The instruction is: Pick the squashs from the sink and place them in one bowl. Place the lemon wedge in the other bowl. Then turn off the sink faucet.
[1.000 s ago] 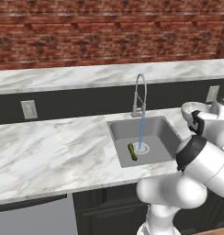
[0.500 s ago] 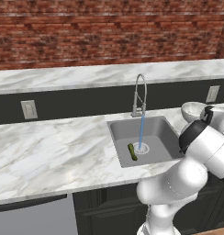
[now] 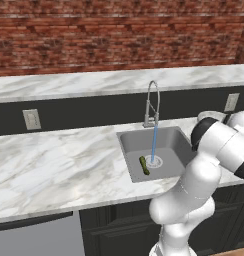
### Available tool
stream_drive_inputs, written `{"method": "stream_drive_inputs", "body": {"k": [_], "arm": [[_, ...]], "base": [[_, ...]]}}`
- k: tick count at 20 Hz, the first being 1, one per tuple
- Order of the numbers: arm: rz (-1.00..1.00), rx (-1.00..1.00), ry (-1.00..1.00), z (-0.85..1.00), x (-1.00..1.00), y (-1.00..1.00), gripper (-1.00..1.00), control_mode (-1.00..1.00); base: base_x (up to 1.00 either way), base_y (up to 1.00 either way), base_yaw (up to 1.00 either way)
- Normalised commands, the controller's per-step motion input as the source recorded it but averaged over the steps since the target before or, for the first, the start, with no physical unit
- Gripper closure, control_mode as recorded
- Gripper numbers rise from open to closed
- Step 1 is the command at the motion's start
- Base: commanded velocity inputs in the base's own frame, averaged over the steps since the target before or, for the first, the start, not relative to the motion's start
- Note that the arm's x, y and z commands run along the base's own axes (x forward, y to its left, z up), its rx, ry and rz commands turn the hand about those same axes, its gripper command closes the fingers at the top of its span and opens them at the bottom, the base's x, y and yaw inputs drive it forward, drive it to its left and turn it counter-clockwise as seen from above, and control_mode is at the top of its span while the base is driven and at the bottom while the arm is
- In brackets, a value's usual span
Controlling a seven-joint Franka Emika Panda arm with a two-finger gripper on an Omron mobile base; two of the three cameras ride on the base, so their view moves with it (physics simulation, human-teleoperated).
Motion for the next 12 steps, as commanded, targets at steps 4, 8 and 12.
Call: {"method": "stream_drive_inputs", "body": {"k": [4,8,12], "arm": [[-0.02,0.00,-0.01,-0.35,0.15,-0.25,1.00,-1.00],[-0.01,0.00,0.00,-0.18,0.14,-0.29,1.00,-1.00],[0.00,0.07,0.00,-0.01,0.05,-0.42,1.00,-1.00]], "base": [[0.00,0.00,0.00],[0.00,0.00,0.00],[0.00,0.00,0.00]]}}
